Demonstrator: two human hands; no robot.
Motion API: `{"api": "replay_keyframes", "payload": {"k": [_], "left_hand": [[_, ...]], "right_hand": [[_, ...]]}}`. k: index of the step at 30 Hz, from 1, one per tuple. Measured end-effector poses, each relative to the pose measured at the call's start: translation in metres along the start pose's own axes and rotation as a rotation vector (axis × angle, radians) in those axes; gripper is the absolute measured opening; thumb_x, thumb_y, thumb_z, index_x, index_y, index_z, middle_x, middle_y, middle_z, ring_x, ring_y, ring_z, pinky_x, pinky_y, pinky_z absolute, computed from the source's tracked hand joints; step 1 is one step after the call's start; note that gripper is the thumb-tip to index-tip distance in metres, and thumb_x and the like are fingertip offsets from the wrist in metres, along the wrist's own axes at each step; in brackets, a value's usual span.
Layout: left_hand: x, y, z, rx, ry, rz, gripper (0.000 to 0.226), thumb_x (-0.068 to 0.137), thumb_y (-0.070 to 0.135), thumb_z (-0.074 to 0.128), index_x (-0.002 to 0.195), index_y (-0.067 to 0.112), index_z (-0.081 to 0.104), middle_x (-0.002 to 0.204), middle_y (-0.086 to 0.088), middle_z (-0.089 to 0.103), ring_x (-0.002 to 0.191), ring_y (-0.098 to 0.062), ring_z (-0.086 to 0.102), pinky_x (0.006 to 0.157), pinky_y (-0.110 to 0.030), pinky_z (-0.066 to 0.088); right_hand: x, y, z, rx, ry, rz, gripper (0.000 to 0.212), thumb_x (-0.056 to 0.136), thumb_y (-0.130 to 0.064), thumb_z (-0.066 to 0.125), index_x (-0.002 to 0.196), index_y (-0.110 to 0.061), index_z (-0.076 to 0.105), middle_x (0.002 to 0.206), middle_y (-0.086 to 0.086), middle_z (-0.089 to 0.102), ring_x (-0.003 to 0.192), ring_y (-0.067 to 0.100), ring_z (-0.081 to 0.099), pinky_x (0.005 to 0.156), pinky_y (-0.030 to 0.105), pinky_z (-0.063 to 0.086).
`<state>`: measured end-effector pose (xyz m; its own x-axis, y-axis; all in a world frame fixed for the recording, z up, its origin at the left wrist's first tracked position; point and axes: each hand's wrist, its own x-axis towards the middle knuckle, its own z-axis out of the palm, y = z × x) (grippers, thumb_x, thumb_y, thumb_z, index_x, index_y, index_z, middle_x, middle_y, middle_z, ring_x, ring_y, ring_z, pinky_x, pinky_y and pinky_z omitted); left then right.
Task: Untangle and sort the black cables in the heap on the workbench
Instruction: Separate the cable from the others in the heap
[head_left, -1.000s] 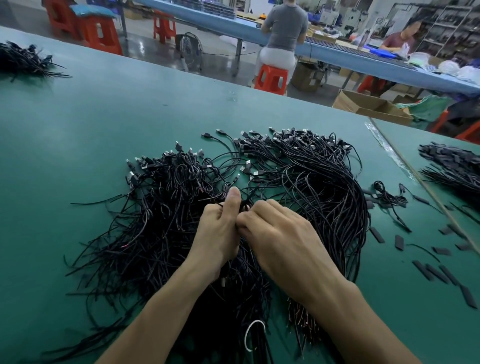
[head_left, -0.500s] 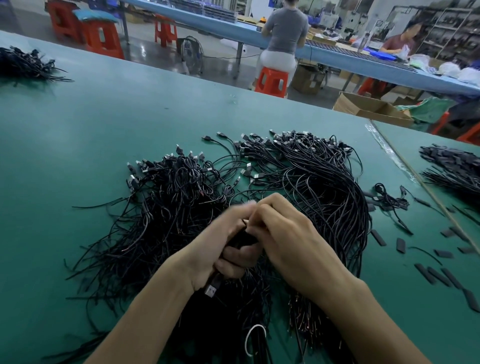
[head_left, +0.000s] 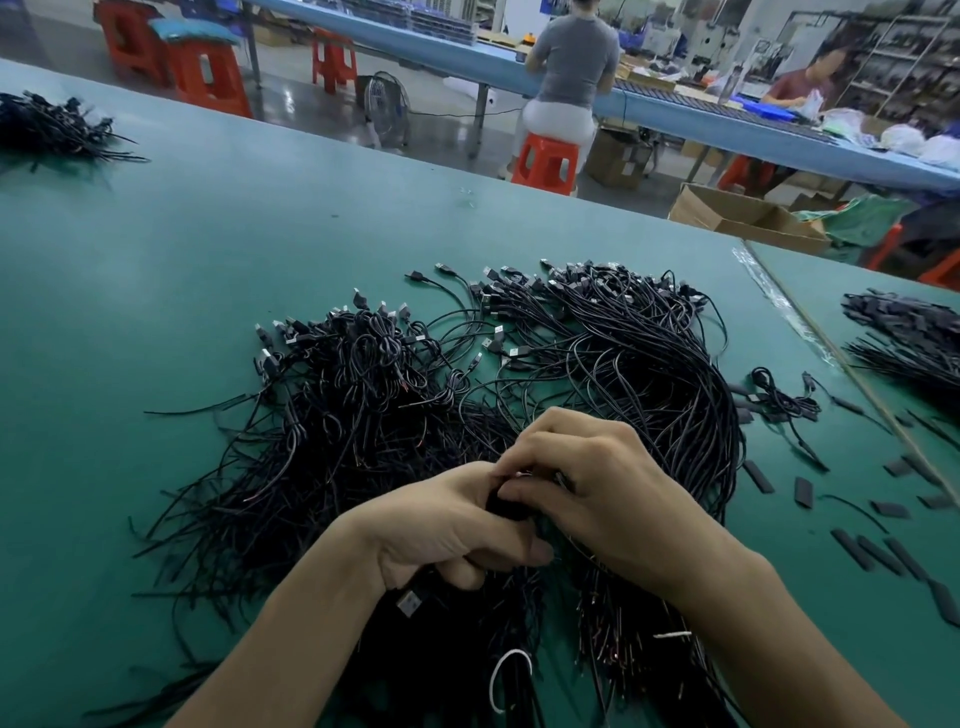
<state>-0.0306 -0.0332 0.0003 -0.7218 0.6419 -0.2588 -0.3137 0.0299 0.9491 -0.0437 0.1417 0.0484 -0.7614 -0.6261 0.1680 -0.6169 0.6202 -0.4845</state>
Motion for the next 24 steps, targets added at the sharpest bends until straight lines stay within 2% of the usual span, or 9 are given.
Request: {"api": "replay_keyframes", "payload": {"k": [6,8,10,13,16,18,20,22,24], "left_hand": [[0.004,-0.001,0.001,-0.068,-0.011,0.011,0.022,0.080,0.010,0.069,0.071,0.027,0.058,0.059,0.010,0.034,0.046,-0.002,0.027,0.035,-0.012,0.022],[0.007,-0.001,0.001,-0.201,0.019,0.011,0.020,0.080,0.008,0.063,0.072,0.025,0.056,0.060,0.008,0.033,0.046,-0.002,0.024,0.034,-0.011,0.020],[0.010,0.001,0.001,-0.431,0.020,-0.012,0.017,0.079,0.007,0.054,0.072,0.022,0.052,0.060,0.007,0.033,0.045,-0.001,0.023,0.032,-0.009,0.017],[0.013,0.005,0.004,-0.773,-0.015,0.006,0.002,0.078,0.017,0.052,0.077,0.016,0.050,0.065,0.003,0.036,0.047,-0.002,0.026,0.031,-0.010,0.022],[0.017,0.004,0.013,-0.772,0.127,0.089,0.014,0.075,0.029,0.057,0.075,0.016,0.052,0.066,0.003,0.038,0.051,-0.006,0.030,0.037,-0.015,0.025],[0.021,0.004,0.020,-0.694,0.276,0.159,0.024,0.085,0.038,0.053,0.075,0.017,0.056,0.065,0.004,0.041,0.053,-0.007,0.033,0.042,-0.019,0.027],[0.024,0.003,0.024,-0.667,0.425,0.208,0.035,0.095,0.048,0.046,0.084,0.017,0.058,0.065,0.003,0.045,0.053,-0.008,0.037,0.046,-0.021,0.030],[0.026,0.002,0.027,-0.670,0.537,0.238,0.046,0.088,0.058,0.049,0.096,0.014,0.061,0.071,0.001,0.053,0.061,-0.012,0.047,0.056,-0.027,0.040],[0.027,0.001,0.029,-0.701,0.613,0.271,0.058,0.073,0.064,0.056,0.100,0.014,0.064,0.080,-0.001,0.061,0.077,-0.018,0.057,0.079,-0.038,0.052]], "right_hand": [[0.001,0.001,-0.002,-0.126,-0.051,-0.010,0.009,0.096,-0.032,0.061,0.095,-0.026,0.068,0.097,-0.017,0.053,0.092,0.001,0.050,0.081,0.020,0.045],[-0.001,0.001,-0.001,-0.194,-0.014,-0.053,0.011,0.097,-0.029,0.058,0.094,-0.021,0.066,0.096,-0.012,0.055,0.090,0.004,0.049,0.080,0.023,0.046],[-0.002,0.002,0.001,-0.251,0.062,-0.070,0.012,0.097,-0.025,0.058,0.094,-0.017,0.066,0.094,-0.008,0.057,0.090,0.011,0.052,0.077,0.031,0.050],[-0.001,0.003,0.005,-0.281,0.181,-0.052,0.013,0.097,-0.023,0.058,0.092,-0.015,0.066,0.092,-0.005,0.058,0.087,0.016,0.054,0.072,0.037,0.053],[0.001,0.004,0.012,-0.332,0.270,-0.001,0.010,0.096,-0.023,0.060,0.091,-0.016,0.065,0.088,-0.004,0.059,0.083,0.019,0.052,0.070,0.038,0.053],[0.001,0.004,0.020,-0.277,0.338,0.061,0.010,0.095,-0.024,0.059,0.089,-0.017,0.064,0.087,-0.006,0.059,0.084,0.015,0.050,0.072,0.033,0.049],[0.000,0.000,0.030,-0.129,0.399,0.140,0.009,0.095,-0.022,0.059,0.087,-0.021,0.062,0.087,-0.011,0.059,0.087,0.011,0.050,0.076,0.026,0.045],[-0.001,-0.006,0.044,0.075,0.447,0.219,0.009,0.095,-0.019,0.060,0.088,-0.023,0.061,0.089,-0.016,0.058,0.089,0.010,0.055,0.079,0.026,0.047],[-0.002,-0.013,0.056,0.272,0.469,0.292,0.010,0.096,-0.019,0.062,0.089,-0.025,0.062,0.090,-0.015,0.061,0.087,0.013,0.061,0.076,0.032,0.053]]}}
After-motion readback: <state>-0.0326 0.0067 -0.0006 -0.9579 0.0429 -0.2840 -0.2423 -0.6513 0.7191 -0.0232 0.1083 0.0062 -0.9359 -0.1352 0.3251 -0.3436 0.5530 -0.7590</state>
